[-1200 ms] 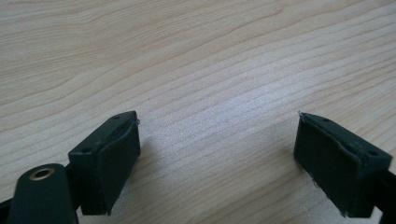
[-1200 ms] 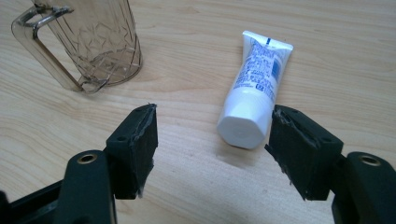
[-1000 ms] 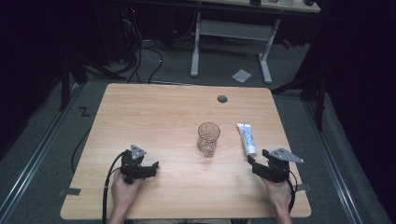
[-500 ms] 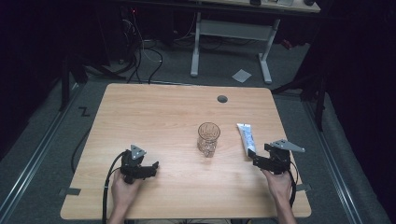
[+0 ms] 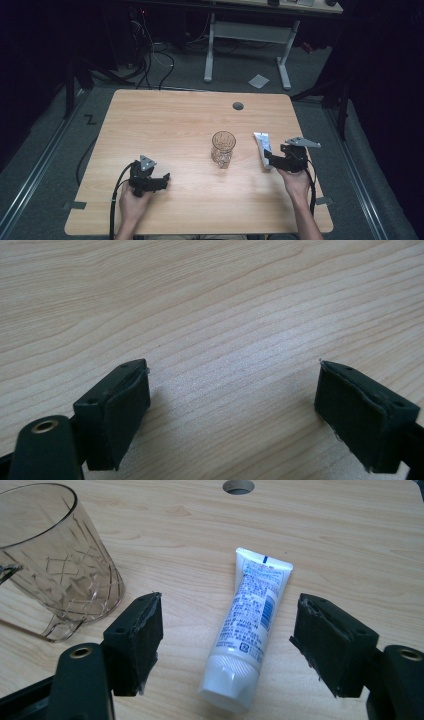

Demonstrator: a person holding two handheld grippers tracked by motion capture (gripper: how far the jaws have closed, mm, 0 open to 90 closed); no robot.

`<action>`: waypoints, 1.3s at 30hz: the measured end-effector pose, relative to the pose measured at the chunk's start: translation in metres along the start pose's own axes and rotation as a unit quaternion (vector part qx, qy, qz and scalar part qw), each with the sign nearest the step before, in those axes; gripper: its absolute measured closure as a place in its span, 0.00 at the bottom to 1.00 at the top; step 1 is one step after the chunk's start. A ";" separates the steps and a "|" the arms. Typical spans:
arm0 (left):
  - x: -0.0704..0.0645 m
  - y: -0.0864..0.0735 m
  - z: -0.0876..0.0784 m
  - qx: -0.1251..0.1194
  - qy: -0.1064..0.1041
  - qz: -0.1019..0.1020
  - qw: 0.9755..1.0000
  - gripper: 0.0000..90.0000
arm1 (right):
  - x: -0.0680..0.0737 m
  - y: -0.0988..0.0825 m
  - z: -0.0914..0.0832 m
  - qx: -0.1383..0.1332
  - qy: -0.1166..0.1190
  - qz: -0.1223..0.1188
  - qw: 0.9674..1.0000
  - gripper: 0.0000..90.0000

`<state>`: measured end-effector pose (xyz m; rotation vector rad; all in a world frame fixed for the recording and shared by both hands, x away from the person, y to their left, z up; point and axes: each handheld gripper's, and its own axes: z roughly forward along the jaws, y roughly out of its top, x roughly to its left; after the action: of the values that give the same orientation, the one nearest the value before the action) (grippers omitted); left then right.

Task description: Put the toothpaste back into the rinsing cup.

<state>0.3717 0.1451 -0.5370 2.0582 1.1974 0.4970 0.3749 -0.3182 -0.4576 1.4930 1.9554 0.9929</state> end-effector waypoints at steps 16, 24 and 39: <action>0.000 0.000 0.000 0.000 0.000 0.000 1.000 0.16 | -0.008 0.025 0.024 0.028 -0.008 0.018 0.999 0.30; 0.000 0.000 0.000 0.000 0.000 0.000 1.000 0.16 | -0.009 0.036 0.036 0.052 -0.009 0.022 0.998 0.30; 0.000 0.000 0.000 0.000 0.000 0.000 1.000 0.16 | -0.004 0.056 0.060 0.080 -0.016 0.018 0.997 0.31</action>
<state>0.3716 0.1451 -0.5370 2.0584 1.1976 0.4973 0.4545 -0.2990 -0.4512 1.6247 2.0330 0.8380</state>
